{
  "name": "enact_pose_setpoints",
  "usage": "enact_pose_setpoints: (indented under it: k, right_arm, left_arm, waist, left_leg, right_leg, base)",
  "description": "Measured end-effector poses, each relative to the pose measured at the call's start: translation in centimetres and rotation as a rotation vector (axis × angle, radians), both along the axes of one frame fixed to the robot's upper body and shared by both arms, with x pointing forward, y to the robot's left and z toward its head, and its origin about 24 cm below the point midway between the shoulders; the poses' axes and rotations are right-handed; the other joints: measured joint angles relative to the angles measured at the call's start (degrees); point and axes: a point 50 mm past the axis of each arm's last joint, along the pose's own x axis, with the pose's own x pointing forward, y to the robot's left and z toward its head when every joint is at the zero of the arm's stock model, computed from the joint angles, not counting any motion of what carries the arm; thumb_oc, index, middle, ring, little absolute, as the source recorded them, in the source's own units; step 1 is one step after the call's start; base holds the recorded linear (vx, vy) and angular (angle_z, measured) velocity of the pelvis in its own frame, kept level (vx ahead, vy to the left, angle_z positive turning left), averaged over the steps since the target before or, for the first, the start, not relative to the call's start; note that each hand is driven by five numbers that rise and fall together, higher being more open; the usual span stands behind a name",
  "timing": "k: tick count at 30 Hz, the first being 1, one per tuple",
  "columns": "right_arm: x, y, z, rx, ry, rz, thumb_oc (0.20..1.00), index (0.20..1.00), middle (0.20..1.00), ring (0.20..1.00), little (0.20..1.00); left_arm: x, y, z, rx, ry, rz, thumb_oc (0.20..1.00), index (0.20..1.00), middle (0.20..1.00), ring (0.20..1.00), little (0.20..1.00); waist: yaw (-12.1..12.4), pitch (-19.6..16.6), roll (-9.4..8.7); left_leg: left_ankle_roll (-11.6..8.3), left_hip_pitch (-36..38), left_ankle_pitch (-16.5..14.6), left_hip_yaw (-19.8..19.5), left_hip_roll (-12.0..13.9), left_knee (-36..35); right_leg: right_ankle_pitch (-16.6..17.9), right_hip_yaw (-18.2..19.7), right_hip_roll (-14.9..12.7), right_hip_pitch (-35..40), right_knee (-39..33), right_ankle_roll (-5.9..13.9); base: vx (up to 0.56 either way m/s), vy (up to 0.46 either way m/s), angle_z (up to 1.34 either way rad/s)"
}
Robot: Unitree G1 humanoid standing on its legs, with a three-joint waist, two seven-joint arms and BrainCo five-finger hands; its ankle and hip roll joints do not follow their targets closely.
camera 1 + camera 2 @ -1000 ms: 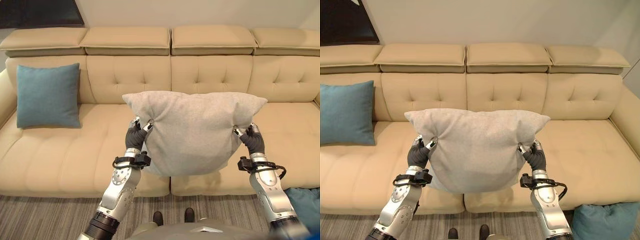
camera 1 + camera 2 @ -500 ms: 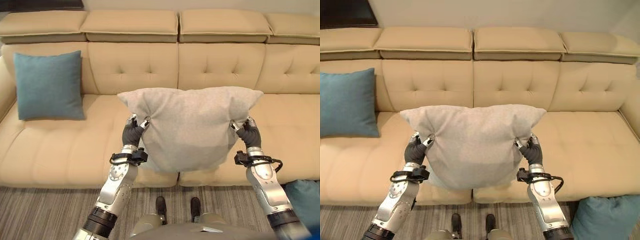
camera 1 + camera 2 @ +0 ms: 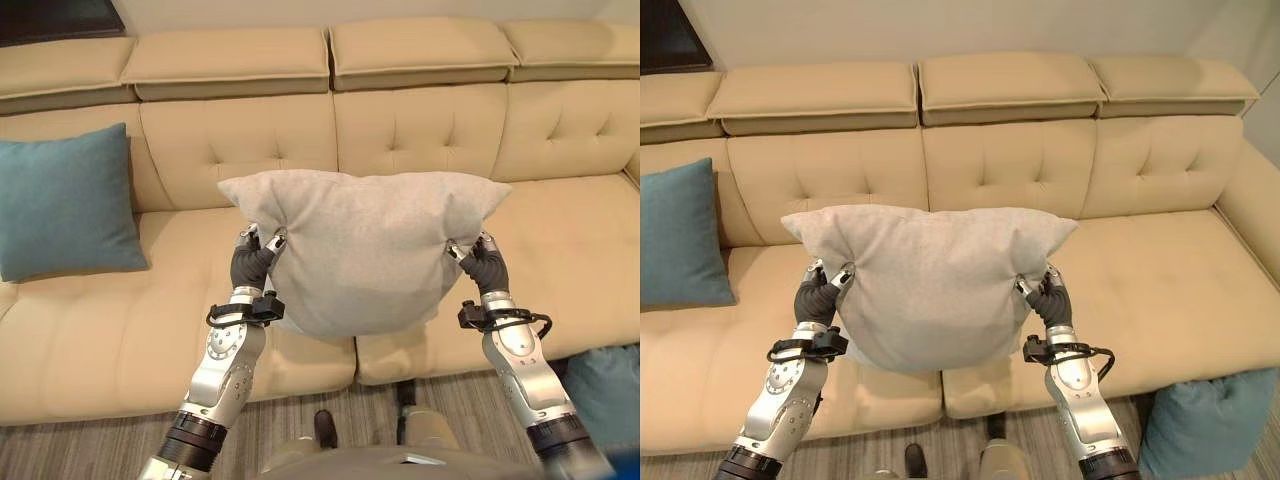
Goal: Pick up all the scattered cushions and arrange them neatly on the sofa.
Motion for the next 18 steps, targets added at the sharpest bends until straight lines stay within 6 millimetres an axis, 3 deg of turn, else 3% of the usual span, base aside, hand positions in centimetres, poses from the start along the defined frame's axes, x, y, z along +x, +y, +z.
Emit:
enact_pose_setpoints:
  k: [1, 2, 3, 6, 7, 9, 10, 12, 13, 16, 18]
  right_arm:
    - [-0.1, -0.3, 0.0, -0.004, 0.002, -0.011, 0.2, 0.2, 0.2, 0.2, 0.2]
    - [-0.6, -1.4, -0.3, -0.018, 0.018, -0.044, 0.2, 0.2, 0.2, 0.2, 0.2]
    - [-0.5, -1.6, -0.2, -0.024, 0.013, -0.045, 0.2, 0.2, 0.2, 0.2, 0.2]
    - [-0.3, -1.9, 0.2, -0.044, 0.001, -0.042, 0.2, 0.2, 0.2, 0.2, 0.2]
    - [-0.3, -1.8, 0.2, -0.039, 0.002, -0.044, 0.2, 0.2, 0.2, 0.2, 0.2]
    - [-0.2, -2.0, 0.3, -0.037, -0.004, -0.054, 0.2, 0.2, 0.2, 0.2, 0.2]
    - [-0.3, -1.9, 0.3, -0.039, -0.001, -0.051, 0.2, 0.2, 0.2, 0.2, 0.2]
    - [-0.2, -1.9, 0.3, -0.039, -0.002, -0.051, 0.2, 0.2, 0.2, 0.2, 0.2]
    - [-0.2, -1.9, 0.3, -0.037, -0.002, -0.05, 0.2, 0.2, 0.2, 0.2, 0.2]
    - [-0.2, -1.5, 0.2, -0.028, 0.001, -0.04, 0.2, 0.2, 0.2, 0.2, 0.2]
    - [0.2, -0.8, 0.4, -0.02, -0.006, -0.019, 0.2, 0.2, 0.2, 0.2, 0.2]
  left_arm:
    - [0.0, -0.3, 0.0, -0.009, 0.001, -0.007, 0.2, 0.2, 0.2, 0.2, 0.2]
    - [0.2, -1.4, 0.1, -0.019, -0.003, -0.051, 0.2, 0.2, 0.2, 0.2, 0.2]
    - [0.2, -1.7, 0.0, -0.021, -0.002, -0.062, 0.2, 0.2, 0.2, 0.2, 0.2]
    - [0.2, -1.7, 0.1, -0.019, -0.003, -0.062, 0.2, 0.2, 0.2, 0.2, 0.2]
    - [0.4, -1.7, 0.3, -0.018, -0.013, -0.064, 0.2, 0.2, 0.2, 0.2, 0.2]
    - [0.5, -1.9, 0.4, -0.016, -0.016, -0.074, 0.2, 0.2, 0.2, 0.2, 0.2]
    - [0.5, -1.9, 0.4, -0.016, -0.014, -0.07, 0.2, 0.2, 0.2, 0.2, 0.2]
    - [0.6, -1.9, 0.5, -0.016, -0.017, -0.07, 0.2, 0.2, 0.2, 0.2, 0.2]
    - [0.6, -1.8, 0.4, -0.011, -0.014, -0.07, 0.2, 0.2, 0.2, 0.2, 0.2]
    - [0.6, -1.3, 0.6, 0.019, -0.022, -0.067, 0.2, 0.2, 0.2, 0.2, 0.2]
    - [1.1, -0.6, 1.3, 0.03, -0.046, -0.038, 0.2, 0.2, 0.2, 0.2, 0.2]
  waist:
    - [-0.2, 0.0, 0.21]
    - [-0.5, -0.1, -0.14]
    - [-0.1, 0.3, -0.8]
    - [1.0, 0.4, -0.35]
    - [0.7, 1.2, -1.79]
    - [0.7, 1.7, -2.58]
    - [1.0, 1.5, -1.81]
    - [0.4, 1.6, -0.54]
    - [0.4, 1.6, 0.05]
    - [-0.1, 1.4, -0.34]
    - [0.2, 1.3, -0.42]
  left_leg:
    - [-1.05, -0.5, -0.3, -1.0, 1.1, 1.2]
    - [-3.1, -4.1, -1.6, -4.8, 3.6, 7.5]
    - [-3.25, -5.2, -1.8, -4.9, 3.8, 10.0]
    - [-3.19, -6.9, -1.7, -5.7, 5.4, 14.3]
    - [-3.73, -9.1, -2.2, -6.6, 5.3, 16.8]
    - [-4.31, -11.4, -1.5, -6.8, 5.0, 11.3]
    - [-4.2, -11.5, 0.5, -8.0, 5.4, 7.1]
    - [-3.74, -10.0, 1.7, -7.9, 5.7, 5.0]
    - [-3.33, -8.2, 4.4, -8.0, 5.6, 3.1]
    - [-0.67, -4.1, 5.2, -4.6, 2.1, -0.3]
    - [0.26, -3.9, 4.6, -3.8, 0.8, -0.3]
  right_leg:
    - [0.0, -1.5, 0.7, 1.3, -1.3, -0.39]
    - [-0.4, -5.8, 2.4, 3.9, -3.8, -2.4]
    - [-0.4, -6.4, 2.7, 4.4, -4.1, -3.58]
    - [-1.4, -6.9, 4.1, 5.3, -4.1, -5.58]
    - [-2.2, -7.5, 3.4, 6.0, -4.2, -6.75]
    - [-2.8, -7.6, 3.0, 5.7, -4.2, -6.79]
    - [-2.8, -7.1, 3.9, 5.8, -4.2, -6.49]
    - [-3.1, -6.4, 4.9, 6.4, -4.1, -5.83]
    - [-2.9, -5.8, 5.2, 6.9, -4.1, -5.09]
    - [-3.2, -2.7, 1.6, 8.1, -4.0, -2.14]
    - [-3.1, -2.5, 0.3, 8.2, -4.1, -1.64]
  base:
    - [0.09, -0.171, 0.87]
    - [0.11, -0.204, 0.97]
    - [0.05, -0.071, 0.85]
    - [0.12, -0.045, 0.11]
    - [0.16, 0.052, 0.27]
    - [0.13, 0.076, 0.06]
    - [0.19, 0.149, -0.27]
    - [0.2, 0.16, -0.34]
    - [0.14, 0.129, -0.39]
    - [0.17, 0.163, -0.42]
    - [0.17, 0.128, -0.15]
